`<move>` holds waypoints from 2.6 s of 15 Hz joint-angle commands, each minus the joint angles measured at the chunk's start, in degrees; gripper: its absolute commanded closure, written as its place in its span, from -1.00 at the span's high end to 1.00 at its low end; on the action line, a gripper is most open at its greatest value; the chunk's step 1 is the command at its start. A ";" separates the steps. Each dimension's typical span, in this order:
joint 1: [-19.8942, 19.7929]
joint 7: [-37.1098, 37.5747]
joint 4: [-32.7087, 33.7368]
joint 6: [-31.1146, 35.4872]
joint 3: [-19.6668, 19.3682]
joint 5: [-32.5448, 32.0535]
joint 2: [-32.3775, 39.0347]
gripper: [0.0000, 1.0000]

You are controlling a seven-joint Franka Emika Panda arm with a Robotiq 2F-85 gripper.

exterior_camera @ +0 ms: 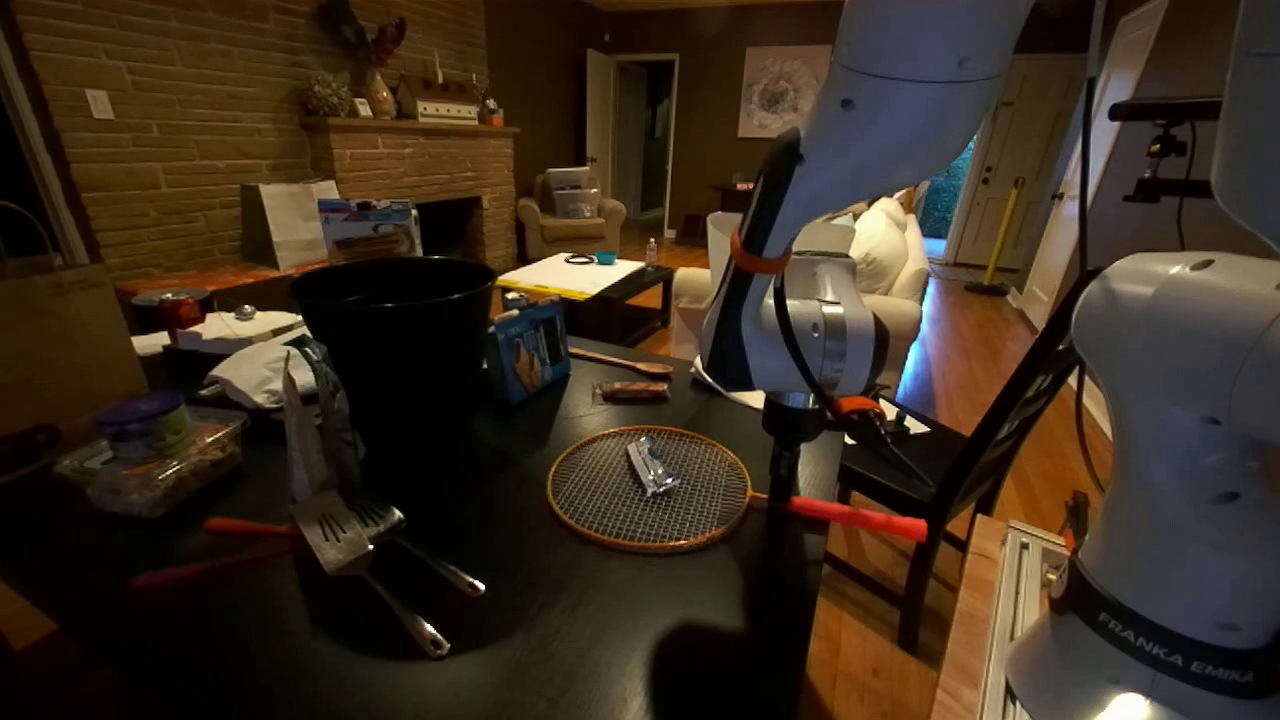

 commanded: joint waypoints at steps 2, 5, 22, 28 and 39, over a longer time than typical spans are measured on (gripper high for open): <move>2.82 0.62 0.01 -1.27 -2.83 -0.20 -0.07 0.52; 4.04 0.50 0.02 -1.46 -3.95 -0.11 0.13 0.03; 7.49 0.31 0.01 -3.37 -7.45 0.04 0.99 -0.47; 7.88 0.28 0.04 -3.46 -7.72 0.18 1.25 -0.96; 12.51 -0.04 0.09 -3.72 -12.52 0.80 0.78 -0.34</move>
